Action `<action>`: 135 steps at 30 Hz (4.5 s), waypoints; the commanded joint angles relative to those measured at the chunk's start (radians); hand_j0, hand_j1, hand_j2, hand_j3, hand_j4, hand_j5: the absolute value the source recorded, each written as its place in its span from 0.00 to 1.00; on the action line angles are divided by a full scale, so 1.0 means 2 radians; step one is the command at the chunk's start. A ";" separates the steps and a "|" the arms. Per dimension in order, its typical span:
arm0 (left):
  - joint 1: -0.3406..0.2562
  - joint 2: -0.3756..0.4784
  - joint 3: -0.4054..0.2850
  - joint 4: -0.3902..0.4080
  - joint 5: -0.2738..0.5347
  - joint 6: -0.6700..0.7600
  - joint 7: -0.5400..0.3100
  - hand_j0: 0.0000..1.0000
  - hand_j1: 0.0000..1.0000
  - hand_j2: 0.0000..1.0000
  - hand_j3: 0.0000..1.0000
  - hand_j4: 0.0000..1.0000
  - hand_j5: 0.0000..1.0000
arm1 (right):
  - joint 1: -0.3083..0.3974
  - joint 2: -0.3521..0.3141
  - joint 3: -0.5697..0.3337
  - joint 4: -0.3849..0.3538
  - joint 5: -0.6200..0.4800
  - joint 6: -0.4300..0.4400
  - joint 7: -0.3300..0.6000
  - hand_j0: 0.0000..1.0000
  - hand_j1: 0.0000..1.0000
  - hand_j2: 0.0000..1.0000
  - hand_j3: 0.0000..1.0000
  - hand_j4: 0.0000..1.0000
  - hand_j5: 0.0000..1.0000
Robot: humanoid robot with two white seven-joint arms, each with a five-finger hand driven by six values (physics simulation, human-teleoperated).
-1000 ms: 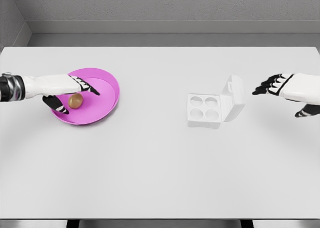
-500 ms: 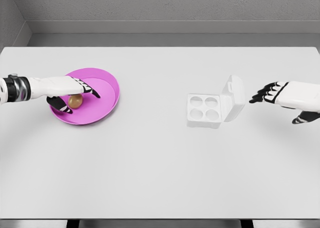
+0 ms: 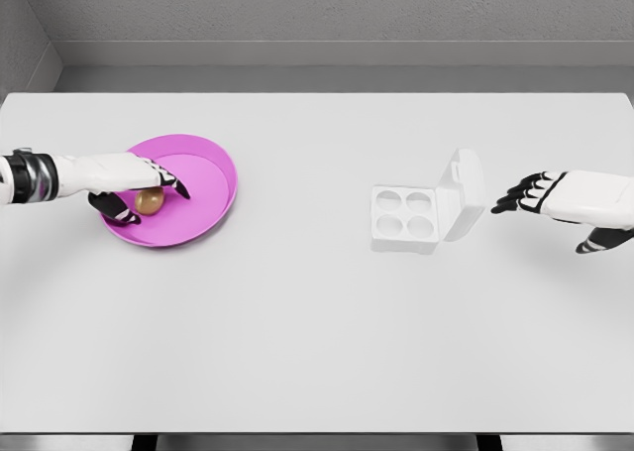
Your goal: Pack egg into the box and close the box lid
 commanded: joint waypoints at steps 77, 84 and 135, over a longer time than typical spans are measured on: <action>-0.105 -0.280 -0.092 0.004 0.002 0.001 -0.003 0.35 0.35 0.35 0.35 0.35 0.35 | -0.014 -0.002 -0.015 0.028 -0.002 0.001 0.000 1.00 1.00 1.00 1.00 1.00 1.00; -0.100 -0.299 -0.119 0.020 0.004 0.001 -0.003 0.36 0.36 0.36 0.36 0.36 0.36 | -0.014 -0.002 -0.016 0.027 -0.004 0.001 0.000 1.00 1.00 1.00 1.00 1.00 1.00; -0.117 -0.166 -0.097 -0.022 0.165 0.001 -0.003 1.00 1.00 1.00 1.00 1.00 1.00 | -0.015 0.000 -0.016 0.022 -0.004 0.001 0.000 1.00 1.00 1.00 1.00 1.00 1.00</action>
